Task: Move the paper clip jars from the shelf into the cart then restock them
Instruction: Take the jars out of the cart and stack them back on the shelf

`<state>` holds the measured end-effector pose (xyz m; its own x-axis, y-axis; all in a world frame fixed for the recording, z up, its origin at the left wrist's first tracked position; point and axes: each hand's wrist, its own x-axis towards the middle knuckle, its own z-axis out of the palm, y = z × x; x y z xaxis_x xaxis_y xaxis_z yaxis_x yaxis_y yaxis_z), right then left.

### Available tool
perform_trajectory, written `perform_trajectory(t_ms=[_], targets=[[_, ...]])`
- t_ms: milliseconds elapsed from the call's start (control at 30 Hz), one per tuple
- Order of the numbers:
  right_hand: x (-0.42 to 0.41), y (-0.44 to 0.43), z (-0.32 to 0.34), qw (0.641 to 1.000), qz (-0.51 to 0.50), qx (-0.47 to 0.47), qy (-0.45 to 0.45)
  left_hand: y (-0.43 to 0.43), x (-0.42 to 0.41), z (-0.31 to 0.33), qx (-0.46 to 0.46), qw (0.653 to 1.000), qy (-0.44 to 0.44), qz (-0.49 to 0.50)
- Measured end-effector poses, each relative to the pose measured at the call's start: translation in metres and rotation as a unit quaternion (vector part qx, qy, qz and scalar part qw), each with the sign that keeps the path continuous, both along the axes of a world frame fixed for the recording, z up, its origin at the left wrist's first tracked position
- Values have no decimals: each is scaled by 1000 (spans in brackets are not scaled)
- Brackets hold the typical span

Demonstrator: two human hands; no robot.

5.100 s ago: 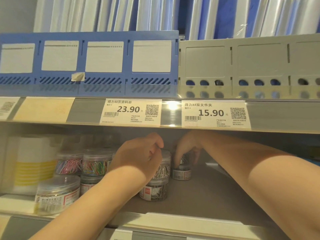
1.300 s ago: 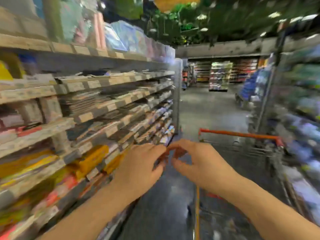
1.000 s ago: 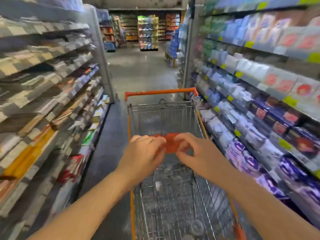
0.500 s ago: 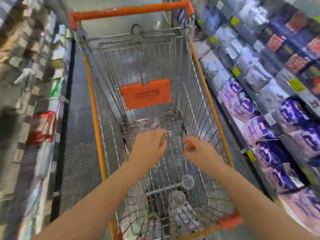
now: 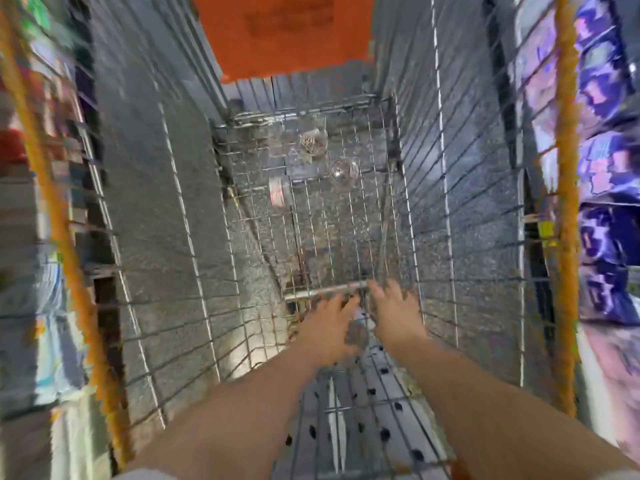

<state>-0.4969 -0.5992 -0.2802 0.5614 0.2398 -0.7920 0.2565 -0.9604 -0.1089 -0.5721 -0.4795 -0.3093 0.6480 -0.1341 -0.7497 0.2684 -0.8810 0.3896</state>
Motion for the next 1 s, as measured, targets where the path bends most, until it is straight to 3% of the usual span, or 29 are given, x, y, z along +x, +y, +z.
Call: perform_trajectory(t_ms=[167,467,667,800,1000], targets=[[-5,-5,-25,1000,-21,3,8,-16,-7,-23,-3,990,-23,-142],[0,2,-20,993,-96,56,-46,-2,3,2,-36,996,-68,32],[18,29,54,975,-133,148,-99,35,24,70,11,989,-125,82],[29,49,132,937,-202,256,-125,61,37,142,32,967,-232,104],[47,70,249,900,-167,367,-168,91,48,264,-7,934,-329,142]])
